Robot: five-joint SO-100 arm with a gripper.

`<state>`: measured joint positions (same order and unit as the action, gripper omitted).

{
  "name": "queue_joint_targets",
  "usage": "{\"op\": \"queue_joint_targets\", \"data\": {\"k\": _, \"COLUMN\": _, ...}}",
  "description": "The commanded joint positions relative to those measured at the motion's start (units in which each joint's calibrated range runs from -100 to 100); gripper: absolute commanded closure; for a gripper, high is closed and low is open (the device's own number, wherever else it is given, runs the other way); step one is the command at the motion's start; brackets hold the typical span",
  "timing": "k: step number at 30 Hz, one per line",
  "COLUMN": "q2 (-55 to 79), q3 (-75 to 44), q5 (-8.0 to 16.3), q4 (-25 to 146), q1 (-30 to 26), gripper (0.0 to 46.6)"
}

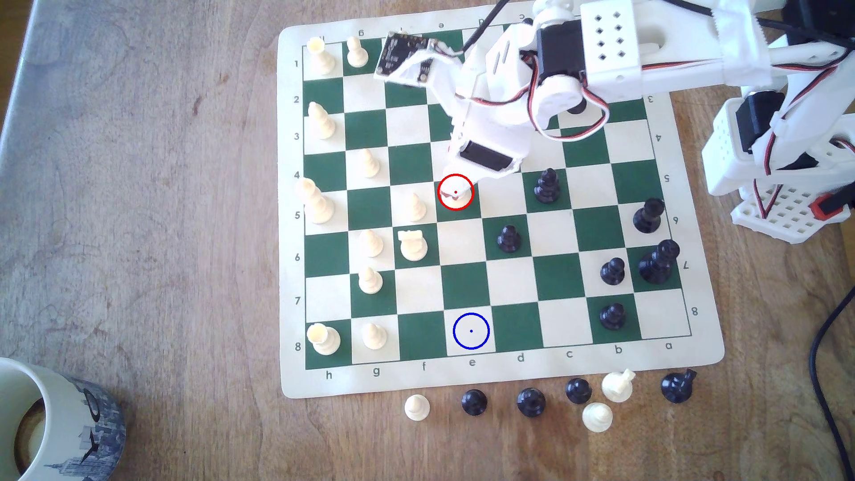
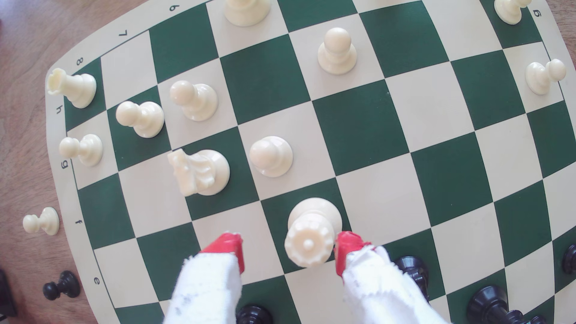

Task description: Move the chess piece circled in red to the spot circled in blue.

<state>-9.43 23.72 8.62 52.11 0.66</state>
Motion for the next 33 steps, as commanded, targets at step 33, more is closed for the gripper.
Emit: {"op": "queue_joint_targets", "data": {"k": 33, "q2": 3.7, "q3": 0.0, "q5": -0.4, "q4": -4.0, "q1": -0.3, "gripper": 33.7}}
